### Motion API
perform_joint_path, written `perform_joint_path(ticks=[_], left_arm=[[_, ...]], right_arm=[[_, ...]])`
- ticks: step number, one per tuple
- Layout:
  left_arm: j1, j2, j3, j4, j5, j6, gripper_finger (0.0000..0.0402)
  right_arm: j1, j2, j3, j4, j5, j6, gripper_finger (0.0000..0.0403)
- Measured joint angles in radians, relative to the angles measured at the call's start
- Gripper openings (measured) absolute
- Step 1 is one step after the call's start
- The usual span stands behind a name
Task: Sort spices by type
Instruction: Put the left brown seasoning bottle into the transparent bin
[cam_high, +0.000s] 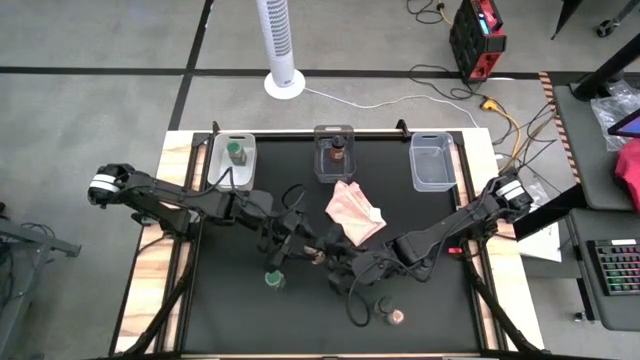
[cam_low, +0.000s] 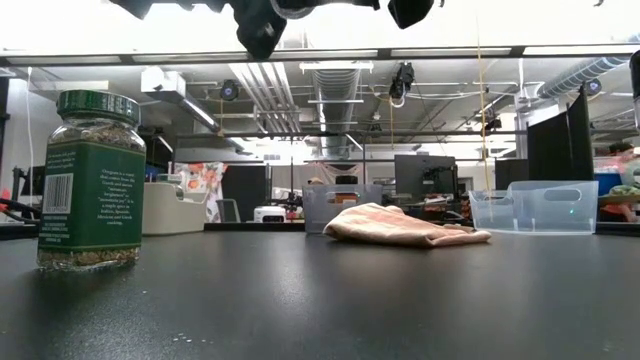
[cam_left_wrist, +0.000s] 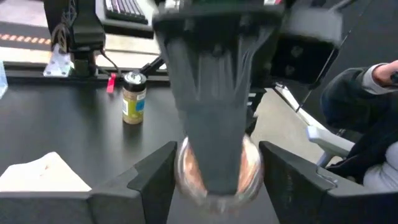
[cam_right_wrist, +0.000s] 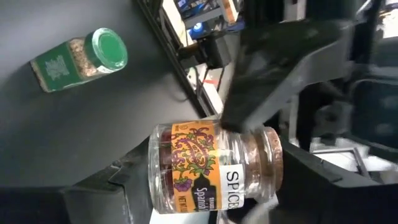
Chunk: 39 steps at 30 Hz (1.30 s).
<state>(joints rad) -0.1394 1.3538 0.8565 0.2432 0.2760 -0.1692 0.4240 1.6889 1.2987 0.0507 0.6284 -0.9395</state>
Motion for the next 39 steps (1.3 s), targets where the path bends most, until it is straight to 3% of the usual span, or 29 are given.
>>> perform_joint_path(ticks=[6,10,16,20,23,27,32,35,39], left_arm=[[0.012,-0.005,0.001,-0.02,-0.003,0.025,0.0226],[0.035,-0.033,0.001,-0.086,-0.007,0.064,0.0228],[0.046,-0.104,-0.023,-0.102,-0.079,0.171,0.0228],[0.046,-0.11,-0.104,0.071,-0.079,0.168,0.0229],[0.046,-0.104,-0.192,0.25,-0.053,0.134,0.0229],[0.044,-0.069,-0.271,0.453,-0.043,0.069,0.0229],[0.045,-0.011,-0.293,0.514,-0.039,0.042,0.0229],[0.045,0.02,-0.294,0.544,-0.022,0.015,0.0231],[0.045,0.054,-0.283,0.558,-0.007,-0.002,0.0246]], right_arm=[[0.005,-0.002,-0.001,-0.006,0.014,0.031,0.0246],[0.029,-0.012,-0.001,-0.088,0.173,0.082,0.0246],[0.062,-0.039,-0.019,-0.363,0.311,0.436,0.0246],[0.083,-0.041,-0.091,-0.376,0.384,0.584,0.0246],[0.098,-0.041,-0.161,-0.281,0.443,0.606,0.0246],[0.104,-0.041,-0.258,0.06,0.486,0.396,0.0246],[0.094,-0.036,-0.332,0.541,0.26,0.045,0.0246],[0.083,-0.031,-0.333,0.626,0.183,-0.093,0.0246],[0.058,-0.028,-0.326,0.603,0.159,-0.199,0.0246]])
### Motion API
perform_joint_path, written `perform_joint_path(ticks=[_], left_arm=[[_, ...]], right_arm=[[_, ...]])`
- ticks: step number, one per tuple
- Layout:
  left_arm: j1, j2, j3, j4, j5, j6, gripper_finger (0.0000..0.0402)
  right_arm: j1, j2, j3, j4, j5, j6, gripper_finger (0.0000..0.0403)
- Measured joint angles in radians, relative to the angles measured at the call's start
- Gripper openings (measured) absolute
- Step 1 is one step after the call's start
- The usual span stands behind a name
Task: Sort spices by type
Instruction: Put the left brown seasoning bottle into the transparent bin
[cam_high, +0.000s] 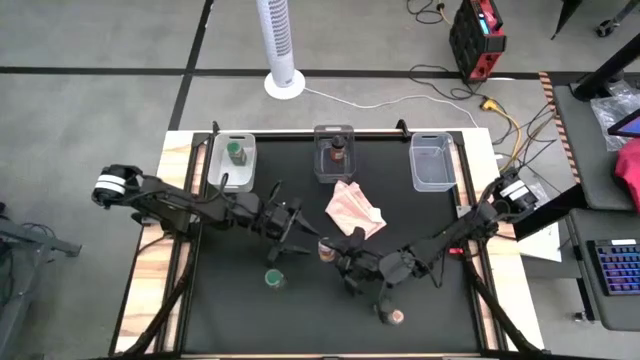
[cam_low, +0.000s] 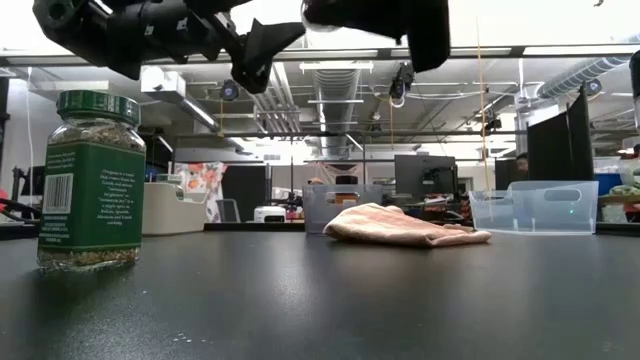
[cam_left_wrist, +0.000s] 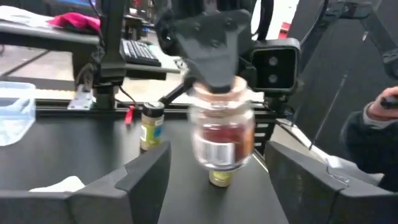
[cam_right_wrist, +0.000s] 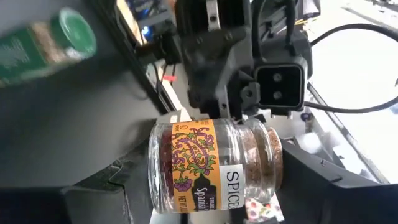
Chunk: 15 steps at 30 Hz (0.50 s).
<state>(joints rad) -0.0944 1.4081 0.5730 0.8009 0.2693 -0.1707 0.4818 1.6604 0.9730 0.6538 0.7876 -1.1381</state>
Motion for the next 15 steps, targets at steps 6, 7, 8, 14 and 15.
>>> perform_joint_path(ticks=[6,7,8,14,15], left_arm=[[0.0,0.058,0.037,0.001,0.037,0.003,0.0283],[0.0,0.071,0.047,0.002,0.037,0.003,0.0288],[0.001,0.083,0.056,0.001,0.036,0.003,0.0292],[0.001,0.158,0.131,0.006,0.05,0.006,0.0296],[0.002,0.168,0.14,0.008,0.063,0.013,0.0296]], right_arm=[[-0.014,0.0,0.0,-0.009,-0.004,-0.022,0.0248],[-0.014,0.0,0.0,-0.013,-0.009,-0.025,0.0248],[-0.014,0.0,0.0,-0.014,-0.01,-0.027,0.0248],[-0.02,0.0,0.001,-0.025,-0.012,-0.041,0.0248],[-0.02,0.0,0.001,-0.028,-0.011,-0.042,0.0249]])
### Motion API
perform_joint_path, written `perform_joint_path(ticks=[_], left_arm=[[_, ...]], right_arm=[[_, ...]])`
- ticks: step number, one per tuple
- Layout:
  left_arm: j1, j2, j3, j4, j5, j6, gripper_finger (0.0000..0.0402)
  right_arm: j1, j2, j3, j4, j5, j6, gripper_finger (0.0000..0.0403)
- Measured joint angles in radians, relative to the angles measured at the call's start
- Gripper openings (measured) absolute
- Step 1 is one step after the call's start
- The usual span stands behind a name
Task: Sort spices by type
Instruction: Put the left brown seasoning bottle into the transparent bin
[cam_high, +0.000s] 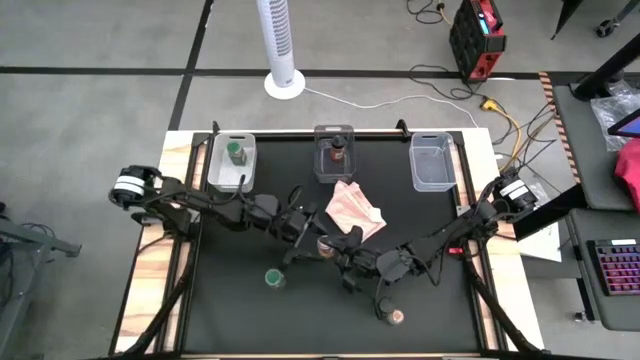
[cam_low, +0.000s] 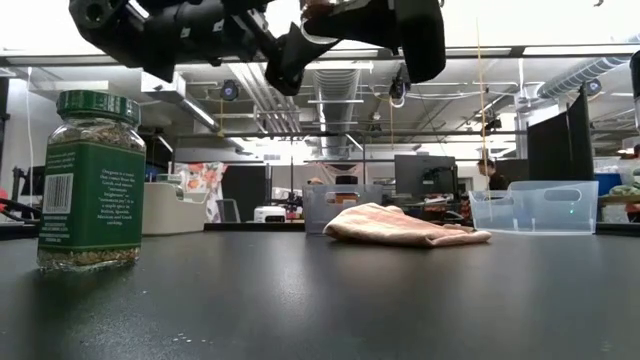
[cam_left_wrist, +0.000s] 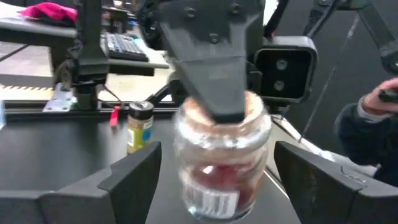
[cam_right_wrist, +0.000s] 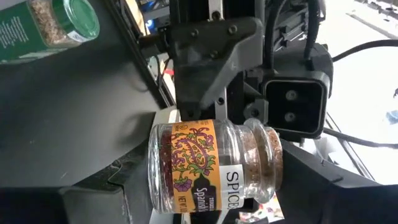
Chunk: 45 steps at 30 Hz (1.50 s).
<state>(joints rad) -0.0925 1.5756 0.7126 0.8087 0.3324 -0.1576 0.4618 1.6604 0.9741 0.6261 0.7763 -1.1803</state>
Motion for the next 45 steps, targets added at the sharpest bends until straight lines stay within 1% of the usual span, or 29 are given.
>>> perform_joint_path(ticks=[4,7,9,16,21,24,27,33,36,39,40,42,44,45], left_arm=[[0.001,0.025,0.015,0.0,0.008,0.017,0.0287],[0.003,0.028,0.011,0.001,0.008,0.025,0.0273],[0.003,0.026,0.006,-0.004,0.006,0.025,0.0256],[0.003,0.02,0.004,-0.006,-0.008,0.025,0.0175],[0.003,0.018,0.005,-0.016,-0.009,0.025,0.0175],[0.003,0.005,-0.001,-0.033,-0.041,0.042,0.018],[0.003,-0.023,-0.001,-0.102,-0.107,0.078,0.019],[0.003,-0.12,-0.003,-0.315,-0.25,0.194,0.0182],[0.002,-0.172,-0.004,-0.405,-0.322,0.255,0.0181],[0.001,-0.205,-0.011,-0.454,-0.336,0.317,0.0184],[-0.003,-0.213,-0.016,-0.462,-0.339,0.34,0.0184],[-0.01,-0.216,-0.021,-0.468,-0.338,0.375,0.0184],[-0.019,-0.213,-0.021,-0.461,-0.338,0.393,0.0184],[-0.023,-0.209,-0.021,-0.45,-0.337,0.401,0.0184]], right_arm=[[0.0,0.0,0.0,-0.001,0.001,0.001,0.0255],[0.002,0.0,0.0,-0.001,0.001,0.01,0.0261],[0.002,0.0,0.0,-0.007,0.001,0.031,0.0266],[0.002,0.0,0.0,-0.023,0.001,0.08,0.0287],[0.002,0.0,0.0,-0.023,0.003,0.092,0.03],[0.002,0.0,0.0,-0.023,0.017,0.132,0.0308],[0.002,0.0,0.0,-0.028,0.033,0.192,0.0316],[0.005,-0.005,0.0,-0.05,0.158,0.351,0.0333],[0.005,-0.006,0.001,-0.074,0.168,0.408,0.0342],[0.005,-0.007,0.001,-0.079,0.167,0.494,0.0347],[0.004,-0.009,0.001,-0.08,0.163,0.529,0.0348],[-0.007,-0.016,0.001,-0.082,0.121,0.615,0.0349],[-0.027,-0.023,0.001,-0.069,0.044,0.706,0.0349],[-0.041,-0.024,0.001,-0.062,-0.014,0.753,0.0347]])
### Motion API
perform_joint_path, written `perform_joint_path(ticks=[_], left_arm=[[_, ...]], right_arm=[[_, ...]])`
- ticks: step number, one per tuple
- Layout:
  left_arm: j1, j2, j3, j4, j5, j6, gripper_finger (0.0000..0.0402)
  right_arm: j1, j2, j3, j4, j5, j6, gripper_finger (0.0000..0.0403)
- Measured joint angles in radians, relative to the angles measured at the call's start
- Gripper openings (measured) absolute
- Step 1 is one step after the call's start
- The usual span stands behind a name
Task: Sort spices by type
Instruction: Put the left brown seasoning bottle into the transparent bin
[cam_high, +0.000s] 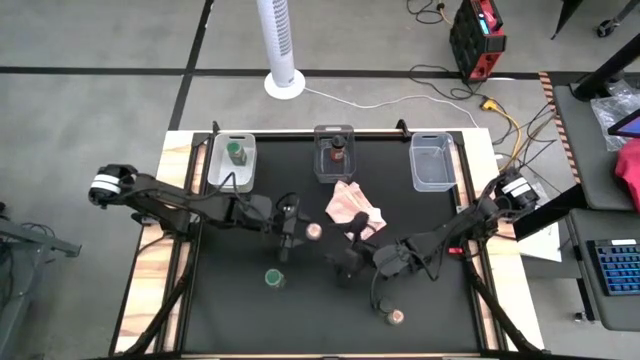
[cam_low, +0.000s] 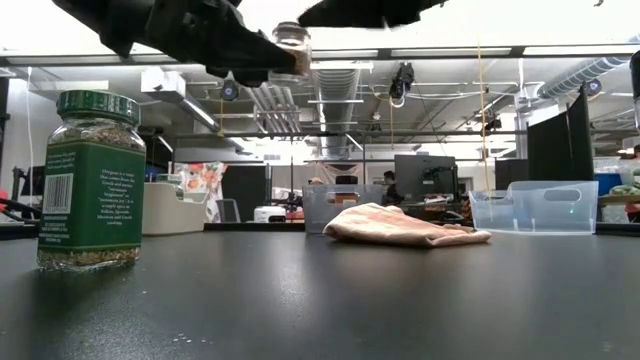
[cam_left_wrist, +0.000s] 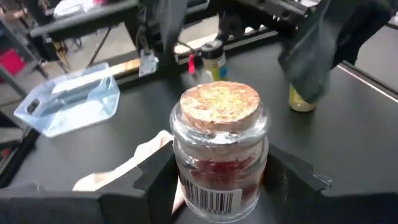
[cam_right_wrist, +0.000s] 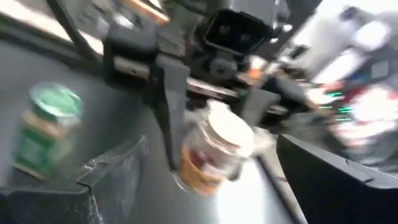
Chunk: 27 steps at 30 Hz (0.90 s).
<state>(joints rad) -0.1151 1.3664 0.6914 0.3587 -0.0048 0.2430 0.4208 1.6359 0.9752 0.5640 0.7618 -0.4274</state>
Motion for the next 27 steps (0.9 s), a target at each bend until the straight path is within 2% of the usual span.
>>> perform_joint_path(ticks=[2,5,10,27], left_arm=[[-0.011,0.006,0.0,0.018,0.0,0.012,0.0184],[-0.026,0.006,0.0,0.034,-0.001,0.021,0.0184],[-0.039,0.006,0.001,0.041,-0.039,0.028,0.0184],[-0.039,0.006,0.001,0.044,-0.05,0.026,0.0184]], right_arm=[[-0.028,-0.001,0.0,0.003,-0.086,0.075,0.0344],[-0.07,0.001,0.0,-0.011,-0.128,0.165,0.0336],[-0.118,0.002,-0.002,0.001,-0.267,0.212,0.0325],[-0.145,0.003,0.002,0.024,-0.291,0.207,0.0247]])
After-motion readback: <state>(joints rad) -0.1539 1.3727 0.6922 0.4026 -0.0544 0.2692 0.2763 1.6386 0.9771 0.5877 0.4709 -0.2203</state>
